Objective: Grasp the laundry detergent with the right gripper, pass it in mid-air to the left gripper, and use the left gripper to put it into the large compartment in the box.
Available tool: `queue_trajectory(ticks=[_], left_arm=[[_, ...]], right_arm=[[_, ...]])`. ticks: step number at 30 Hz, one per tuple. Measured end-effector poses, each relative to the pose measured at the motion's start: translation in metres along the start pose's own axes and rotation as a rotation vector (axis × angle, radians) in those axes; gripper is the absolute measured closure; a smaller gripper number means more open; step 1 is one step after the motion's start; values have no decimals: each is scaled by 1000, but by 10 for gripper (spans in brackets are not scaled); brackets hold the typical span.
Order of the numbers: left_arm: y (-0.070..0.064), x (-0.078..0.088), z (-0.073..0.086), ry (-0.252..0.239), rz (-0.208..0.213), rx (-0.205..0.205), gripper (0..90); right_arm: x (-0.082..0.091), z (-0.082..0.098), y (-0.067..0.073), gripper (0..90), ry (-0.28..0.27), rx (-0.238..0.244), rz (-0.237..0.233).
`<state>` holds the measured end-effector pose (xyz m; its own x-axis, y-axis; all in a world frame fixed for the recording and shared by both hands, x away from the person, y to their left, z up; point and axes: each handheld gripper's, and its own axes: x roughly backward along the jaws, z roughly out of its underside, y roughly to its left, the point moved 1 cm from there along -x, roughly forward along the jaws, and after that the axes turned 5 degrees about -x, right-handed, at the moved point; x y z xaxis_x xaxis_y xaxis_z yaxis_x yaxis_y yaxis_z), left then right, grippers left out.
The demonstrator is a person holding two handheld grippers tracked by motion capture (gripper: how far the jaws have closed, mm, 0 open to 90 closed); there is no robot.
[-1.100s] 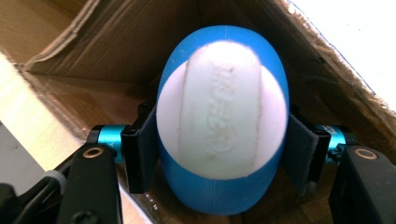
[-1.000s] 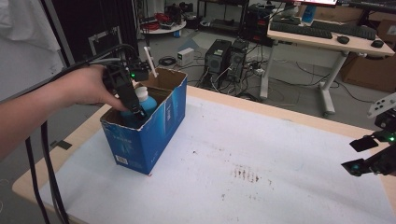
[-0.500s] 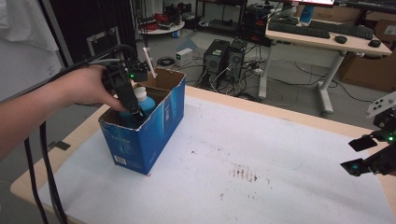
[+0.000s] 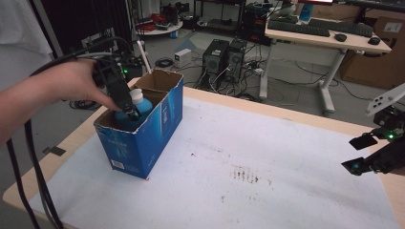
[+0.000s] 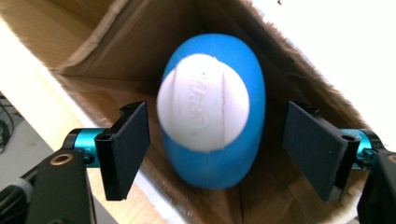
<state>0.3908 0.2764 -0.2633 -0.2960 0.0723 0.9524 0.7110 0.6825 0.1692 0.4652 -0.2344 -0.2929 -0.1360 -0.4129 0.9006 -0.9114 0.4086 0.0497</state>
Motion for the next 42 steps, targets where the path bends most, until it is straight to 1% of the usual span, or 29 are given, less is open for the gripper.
queue_trajectory(ticks=[2,3,4,6,7,9,10,11,12,13,14,15,16,18,19,20,21,22,23,24,26,29,30,31,33,35,38,40,42], left_arm=[[-2,13,-4,-13,-11,-13,241],[-2,13,-4,-13,-11,-13,241],[-3,20,-8,-22,-17,-22,241],[-6,27,-13,-36,-21,-42,240],[-6,27,-13,-36,-21,-42,230],[-10,34,-21,-44,-27,-73,211],[-14,40,-30,-55,-19,-103,211],[-17,41,-34,-66,-13,-119,211],[-17,41,-34,-66,-13,-119,212],[-20,43,-40,-76,-8,-136,212],[-26,42,-50,-89,7,-175,211],[-26,42,-50,-89,7,-175,212],[-31,40,-57,-93,17,-199,212],[-37,37,-67,-98,30,-230,211],[-44,32,-77,-102,44,-264,212],[-44,32,-77,-102,44,-264,211],[-48,29,-82,-109,54,-278,211],[-54,24,-92,-117,71,-305,211],[-57,21,-97,-117,81,-323,211],[-57,21,-97,-117,81,-323,212],[-67,12,-111,-129,100,-358,211],[-77,5,-122,-136,111,-393,211],[-77,5,-122,-136,111,-393,211],[-85,-1,-129,-146,125,-411,211],[-91,-7,-134,-145,139,-421,211],[-97,-15,-138,-136,139,-442,211],[-104,-23,-141,-135,150,-450,212],[-111,-32,-144,-136,167,-460,211],[-113,-35,-144,-133,165,-468,212]], right_arm=[[2,1,2,199,-4,-7,3],[2,1,2,199,-4,-7,3],[3,2,3,199,-7,-6,6],[3,3,4,198,-6,-7,9],[3,3,4,198,-6,-7,9],[4,4,6,199,-5,-11,11],[5,5,8,198,-7,-14,15],[5,6,9,199,-11,-17,16],[5,6,9,199,-11,-17,16],[6,8,10,198,-17,-18,21],[6,9,11,198,-16,-22,19],[6,9,11,198,-16,-22,19],[6,9,12,198,-18,-22,22],[5,11,15,198,-15,-29,22],[4,11,19,198,-15,-29,26],[4,11,20,198,-14,-26,25],[4,11,23,198,-14,-28,27],[5,11,25,198,-13,-27,28],[5,10,26,198,-13,-28,27],[5,10,26,198,-13,-28,27],[6,9,31,198,-15,-28,32],[6,7,35,198,-21,-25,32],[6,6,36,198,-24,-21,30],[6,5,38,198,-30,-22,30],[6,4,40,198,-41,-34,23],[5,3,41,198,-44,-35,11],[3,2,42,198,-43,-35,6],[1,2,42,198,-38,-39,3],[0,2,42,198,-36,-40,1]])
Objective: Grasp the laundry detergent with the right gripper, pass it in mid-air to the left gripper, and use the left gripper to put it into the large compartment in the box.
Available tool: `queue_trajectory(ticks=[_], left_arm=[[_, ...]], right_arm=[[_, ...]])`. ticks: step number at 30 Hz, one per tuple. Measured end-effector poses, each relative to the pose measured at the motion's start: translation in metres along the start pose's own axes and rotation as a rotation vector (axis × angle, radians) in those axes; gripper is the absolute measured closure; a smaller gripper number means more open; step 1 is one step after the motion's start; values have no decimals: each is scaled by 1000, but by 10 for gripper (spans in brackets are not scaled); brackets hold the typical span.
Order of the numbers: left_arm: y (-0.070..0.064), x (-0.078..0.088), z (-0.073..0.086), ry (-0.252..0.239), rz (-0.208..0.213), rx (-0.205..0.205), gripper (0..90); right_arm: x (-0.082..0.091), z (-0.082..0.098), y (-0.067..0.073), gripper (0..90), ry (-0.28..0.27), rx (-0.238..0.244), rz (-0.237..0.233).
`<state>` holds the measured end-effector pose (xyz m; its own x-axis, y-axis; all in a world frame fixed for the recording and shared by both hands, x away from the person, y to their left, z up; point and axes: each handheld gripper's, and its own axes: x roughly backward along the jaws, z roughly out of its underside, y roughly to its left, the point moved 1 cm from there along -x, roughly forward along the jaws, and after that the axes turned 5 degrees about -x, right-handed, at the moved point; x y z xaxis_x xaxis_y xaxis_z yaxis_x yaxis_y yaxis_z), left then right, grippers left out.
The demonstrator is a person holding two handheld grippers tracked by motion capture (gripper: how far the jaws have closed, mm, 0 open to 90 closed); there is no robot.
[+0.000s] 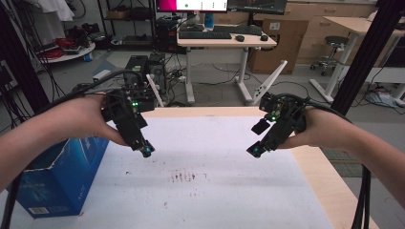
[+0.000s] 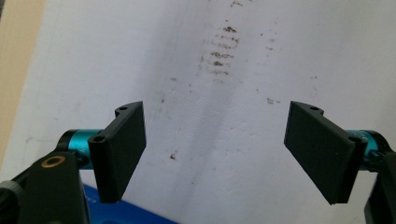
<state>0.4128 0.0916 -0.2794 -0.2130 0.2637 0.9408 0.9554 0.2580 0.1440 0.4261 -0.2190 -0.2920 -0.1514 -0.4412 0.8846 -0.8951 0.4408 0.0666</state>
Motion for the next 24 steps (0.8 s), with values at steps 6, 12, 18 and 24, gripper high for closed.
queue_trajectory(ticks=[6,12,18,24], left_arm=[[-3,-12,-1,2,4,4,211],[-4,-14,0,-3,12,10,211],[-3,-14,1,-5,14,19,211],[-3,-15,2,5,16,21,212]], right_arm=[[-4,1,-1,198,10,6,-4],[-5,-1,0,198,11,18,-5],[-6,-2,0,198,7,20,-8],[-6,-1,-1,198,9,17,-4]])
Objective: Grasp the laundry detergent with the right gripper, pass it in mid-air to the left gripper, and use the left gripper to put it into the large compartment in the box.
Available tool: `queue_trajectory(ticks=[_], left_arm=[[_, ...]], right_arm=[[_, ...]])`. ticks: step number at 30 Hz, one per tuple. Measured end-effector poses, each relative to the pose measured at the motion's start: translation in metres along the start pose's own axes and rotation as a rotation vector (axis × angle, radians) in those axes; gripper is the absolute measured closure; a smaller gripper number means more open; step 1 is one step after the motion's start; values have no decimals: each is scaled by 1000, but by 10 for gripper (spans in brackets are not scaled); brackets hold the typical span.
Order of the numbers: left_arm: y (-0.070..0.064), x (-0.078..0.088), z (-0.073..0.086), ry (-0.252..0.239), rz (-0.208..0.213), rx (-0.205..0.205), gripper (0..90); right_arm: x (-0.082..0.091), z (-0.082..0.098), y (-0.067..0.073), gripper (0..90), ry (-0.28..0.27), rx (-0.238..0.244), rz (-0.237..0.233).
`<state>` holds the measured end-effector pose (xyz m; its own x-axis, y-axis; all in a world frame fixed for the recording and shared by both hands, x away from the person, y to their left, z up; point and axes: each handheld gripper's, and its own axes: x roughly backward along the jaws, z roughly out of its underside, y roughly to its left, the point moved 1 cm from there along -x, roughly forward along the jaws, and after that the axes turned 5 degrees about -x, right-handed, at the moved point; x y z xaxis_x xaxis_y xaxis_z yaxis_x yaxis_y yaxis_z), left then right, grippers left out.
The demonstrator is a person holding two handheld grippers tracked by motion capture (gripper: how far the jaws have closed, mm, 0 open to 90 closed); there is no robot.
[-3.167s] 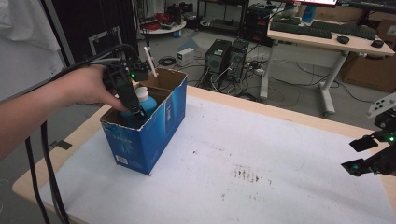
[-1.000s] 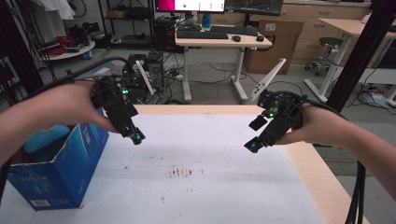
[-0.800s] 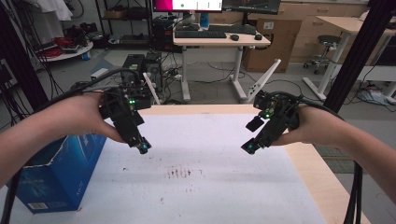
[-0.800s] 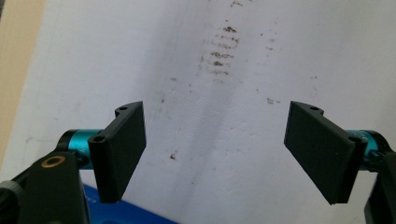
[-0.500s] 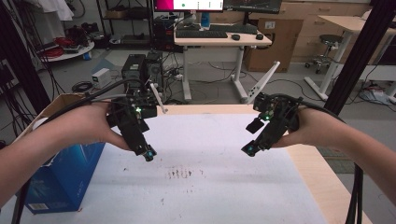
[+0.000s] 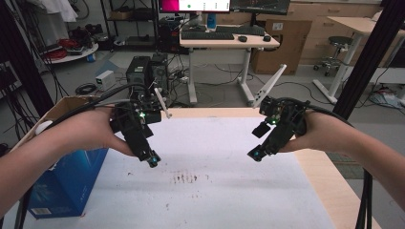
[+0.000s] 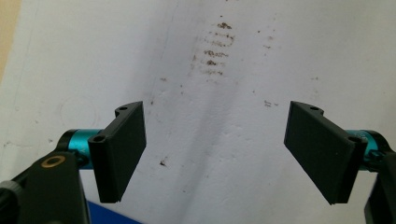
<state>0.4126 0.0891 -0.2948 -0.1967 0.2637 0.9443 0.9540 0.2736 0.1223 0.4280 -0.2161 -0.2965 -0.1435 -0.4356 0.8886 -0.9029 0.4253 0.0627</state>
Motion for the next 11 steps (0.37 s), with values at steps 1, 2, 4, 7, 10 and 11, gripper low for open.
queue_trajectory(ticks=[1,2,4,7,10,11], left_arm=[[0,0,0,1,-3,-2,211],[0,0,0,1,-3,-2,212],[1,0,1,3,-5,-1,211],[0,0,1,4,-6,0,211],[1,1,1,-2,-5,0,211],[1,1,1,-2,-5,0,211]], right_arm=[[0,0,0,198,-1,0,1],[0,0,0,198,0,1,1],[0,0,0,198,-1,4,-3],[0,0,1,198,3,6,-3],[0,0,1,198,4,4,-3],[0,0,1,198,4,4,-3]])
